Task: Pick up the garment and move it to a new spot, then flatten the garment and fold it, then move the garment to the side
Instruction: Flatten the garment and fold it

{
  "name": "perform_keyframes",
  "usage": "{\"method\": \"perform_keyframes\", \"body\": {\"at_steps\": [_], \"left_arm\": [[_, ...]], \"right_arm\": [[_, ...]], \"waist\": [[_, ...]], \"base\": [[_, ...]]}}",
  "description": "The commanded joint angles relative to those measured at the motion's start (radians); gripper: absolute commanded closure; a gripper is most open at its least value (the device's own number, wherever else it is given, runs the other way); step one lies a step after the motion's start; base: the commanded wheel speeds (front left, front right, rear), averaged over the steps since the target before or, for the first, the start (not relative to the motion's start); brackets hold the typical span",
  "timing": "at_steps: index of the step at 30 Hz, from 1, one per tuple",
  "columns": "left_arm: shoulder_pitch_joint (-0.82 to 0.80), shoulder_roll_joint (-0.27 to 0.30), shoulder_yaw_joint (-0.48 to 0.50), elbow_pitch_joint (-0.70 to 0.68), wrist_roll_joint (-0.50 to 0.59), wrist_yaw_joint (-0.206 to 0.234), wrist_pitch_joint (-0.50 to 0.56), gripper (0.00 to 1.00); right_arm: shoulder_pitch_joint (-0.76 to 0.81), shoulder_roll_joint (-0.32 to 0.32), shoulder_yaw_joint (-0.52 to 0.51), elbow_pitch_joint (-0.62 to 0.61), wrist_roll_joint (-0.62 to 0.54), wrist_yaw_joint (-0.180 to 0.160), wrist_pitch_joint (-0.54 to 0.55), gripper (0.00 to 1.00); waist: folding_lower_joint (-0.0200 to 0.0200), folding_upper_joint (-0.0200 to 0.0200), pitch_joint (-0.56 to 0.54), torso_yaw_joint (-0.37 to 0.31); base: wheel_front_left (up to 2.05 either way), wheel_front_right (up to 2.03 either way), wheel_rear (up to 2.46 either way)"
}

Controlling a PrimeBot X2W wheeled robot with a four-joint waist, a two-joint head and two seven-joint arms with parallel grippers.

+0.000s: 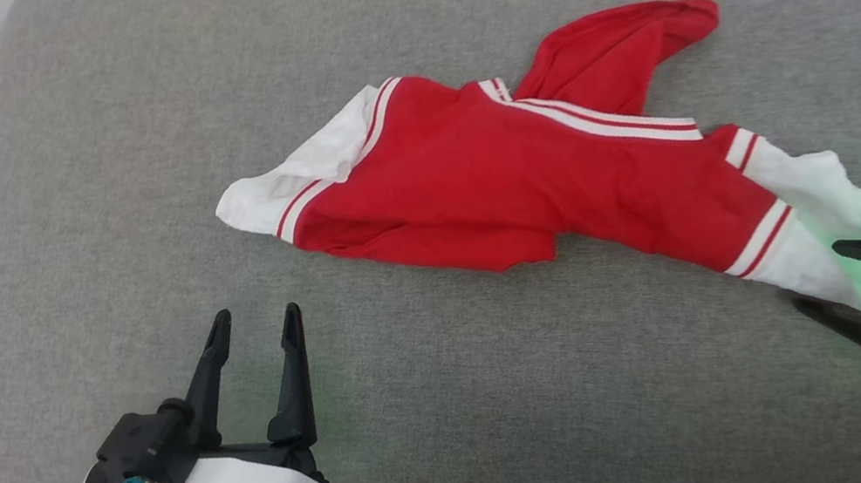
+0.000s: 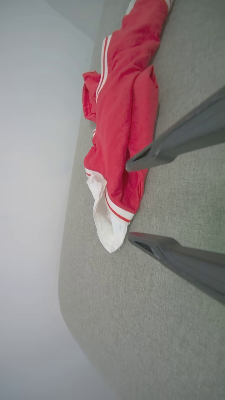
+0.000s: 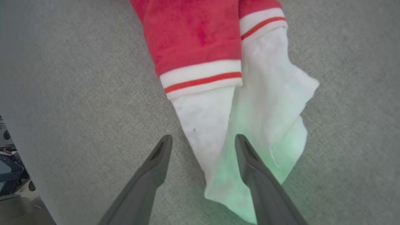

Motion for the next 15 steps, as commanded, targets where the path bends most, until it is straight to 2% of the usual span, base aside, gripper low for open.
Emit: {"method": "perform_keyframes", "body": {"at_steps": [1,13,14,15], "left_arm": [[0.011,-0.007,0.013,0.004,0.019,-0.008,-0.002,0.00],[0.034,-0.073,0.090,0.033,0.090,-0.079,-0.002,0.00],[0.032,-0.076,0.094,0.034,0.092,-0.085,-0.002,0.00],[0.029,-0.080,0.097,0.035,0.091,-0.091,-0.002,0.00]], "right_arm": [[-0.015,-0.002,0.007,0.011,0.006,0.000,0.000,0.00],[-0.072,0.006,0.134,0.062,0.009,0.000,-0.054,0.00],[-0.075,0.008,0.144,0.061,0.014,0.000,-0.059,0.38],[-0.081,0.011,0.151,0.063,0.019,0.000,-0.065,0.54]], "waist": [[0.0000,0.0000,0.013,0.013],[0.0000,0.0000,0.020,0.021],[0.0000,0.0000,0.019,0.019],[0.0000,0.0000,0.017,0.017]], "base": [[0.00,0.00,0.00],[0.00,0.00,0.00],[0.00,0.00,0.00],[0.00,0.00,0.00]]}}
